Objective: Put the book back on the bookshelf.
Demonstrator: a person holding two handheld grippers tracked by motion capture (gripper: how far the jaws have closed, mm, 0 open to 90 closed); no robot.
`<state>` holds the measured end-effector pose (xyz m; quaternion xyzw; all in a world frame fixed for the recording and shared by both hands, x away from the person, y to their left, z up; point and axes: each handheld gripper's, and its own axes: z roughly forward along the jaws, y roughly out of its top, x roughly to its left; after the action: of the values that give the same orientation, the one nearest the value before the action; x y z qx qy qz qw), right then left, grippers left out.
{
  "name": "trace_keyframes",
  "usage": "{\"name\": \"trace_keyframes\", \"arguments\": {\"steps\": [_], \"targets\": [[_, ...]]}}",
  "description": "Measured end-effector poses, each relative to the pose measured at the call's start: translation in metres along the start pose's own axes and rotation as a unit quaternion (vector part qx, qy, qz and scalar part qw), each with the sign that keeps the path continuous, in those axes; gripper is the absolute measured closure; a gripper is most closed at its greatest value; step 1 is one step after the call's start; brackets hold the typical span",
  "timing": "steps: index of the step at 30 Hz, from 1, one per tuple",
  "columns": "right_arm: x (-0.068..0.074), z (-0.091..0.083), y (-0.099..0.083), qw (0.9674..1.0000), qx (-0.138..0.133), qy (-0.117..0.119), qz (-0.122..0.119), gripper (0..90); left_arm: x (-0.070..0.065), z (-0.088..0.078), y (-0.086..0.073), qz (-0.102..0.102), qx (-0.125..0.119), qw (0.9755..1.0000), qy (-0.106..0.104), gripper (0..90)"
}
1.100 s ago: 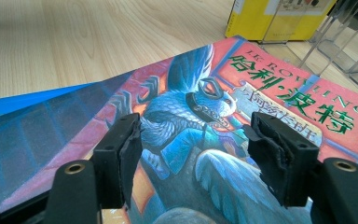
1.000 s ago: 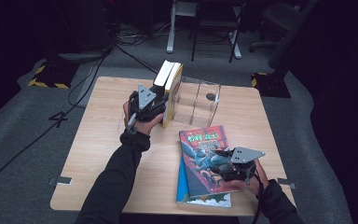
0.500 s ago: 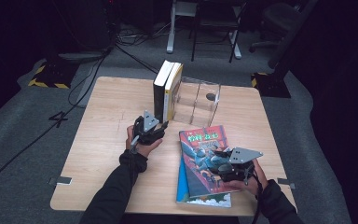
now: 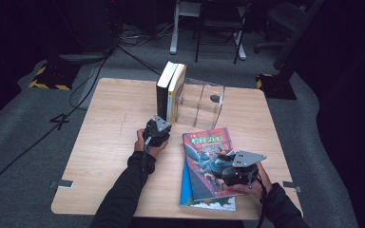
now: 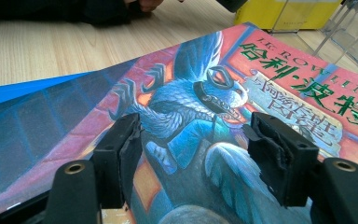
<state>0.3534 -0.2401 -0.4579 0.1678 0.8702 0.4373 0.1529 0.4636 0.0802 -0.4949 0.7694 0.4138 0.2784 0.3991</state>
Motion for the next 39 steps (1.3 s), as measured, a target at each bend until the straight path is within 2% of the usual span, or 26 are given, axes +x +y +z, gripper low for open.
{"name": "trace_keyframes", "arguments": {"steps": [2, 5, 9, 15, 20, 24, 25, 26, 28, 29, 31, 36, 39], "targets": [[0.0, 0.0, 0.0, 1.0, 0.0, 0.0, 0.0, 35.9, 0.001, 0.002, 0.001, 0.004, 0.003, 1.0, 0.001, 73.2], [0.0, 0.0, 0.0, 1.0, -0.002, 0.0, 0.0, 35.9, 0.0, 0.006, 0.002, 0.003, 0.011, 0.9999, 0.0, 72.0], [0.0, 0.001, 0.0, 1.0, 0.0, -0.001, 0.0, 35.9, 0.001, 0.013, 0.005, -0.017, 0.023, 0.9996, 0.002, 70.8], [-0.001, 0.001, 0.0, 1.0, -0.001, -0.001, -0.001, 35.9, 0.001, 0.02, 0.009, -0.036, 0.022, 0.9991, 0.002, 73.1], [0.0, 0.001, 0.0, 1.0, 0.0, -0.001, -0.002, 36.0, -0.002, 0.022, 0.011, -0.042, 0.021, 0.9988, 0.014, 73.7], [0.0, 0.001, 0.0, 1.0, 0.001, 0.0, -0.003, 35.9, 0.0, 0.021, 0.01, -0.048, 0.024, 0.9986, 0.007, 74.2], [0.0, 0.0, 0.0, 1.0, 0.0, 0.0, -0.002, 35.9, 0.0, 0.021, 0.01, -0.055, 0.026, 0.9982, 0.004, 73.5], [-0.001, 0.0, 0.0, 1.0, 0.0, 0.0, -0.002, 36.0, 0.0, 0.019, 0.01, -0.053, 0.024, 0.9983, 0.004, 71.0], [-0.001, 0.0, -0.001, 1.0, 0.0, 0.0, -0.002, 36.0, -0.001, 0.013, 0.011, -0.064, 0.006, 0.9979, -0.003, 59.4], [-0.001, 0.0, -0.001, 1.0, -0.001, 0.0, -0.002, 36.0, -0.001, 0.007, 0.014, -0.064, -0.01, 0.9979, -0.007, 56.7], [-0.001, 0.0, -0.001, 1.0, 0.0, 0.0, 0.0, 35.9, -0.001, -0.004, 0.022, -0.059, -0.034, 0.9977, -0.006, 61.1], [0.0, 0.002, 0.0, 1.0, 0.005, 0.003, -0.006, 35.9, -0.001, -0.029, 0.046, -0.054, -0.087, 0.9947, -0.004, 62.6], [0.001, 0.003, 0.0, 1.0, 0.006, 0.003, -0.007, 35.9, 0.0, -0.039, 0.06, -0.054, -0.105, 0.993, 0.001, 62.5]]}}
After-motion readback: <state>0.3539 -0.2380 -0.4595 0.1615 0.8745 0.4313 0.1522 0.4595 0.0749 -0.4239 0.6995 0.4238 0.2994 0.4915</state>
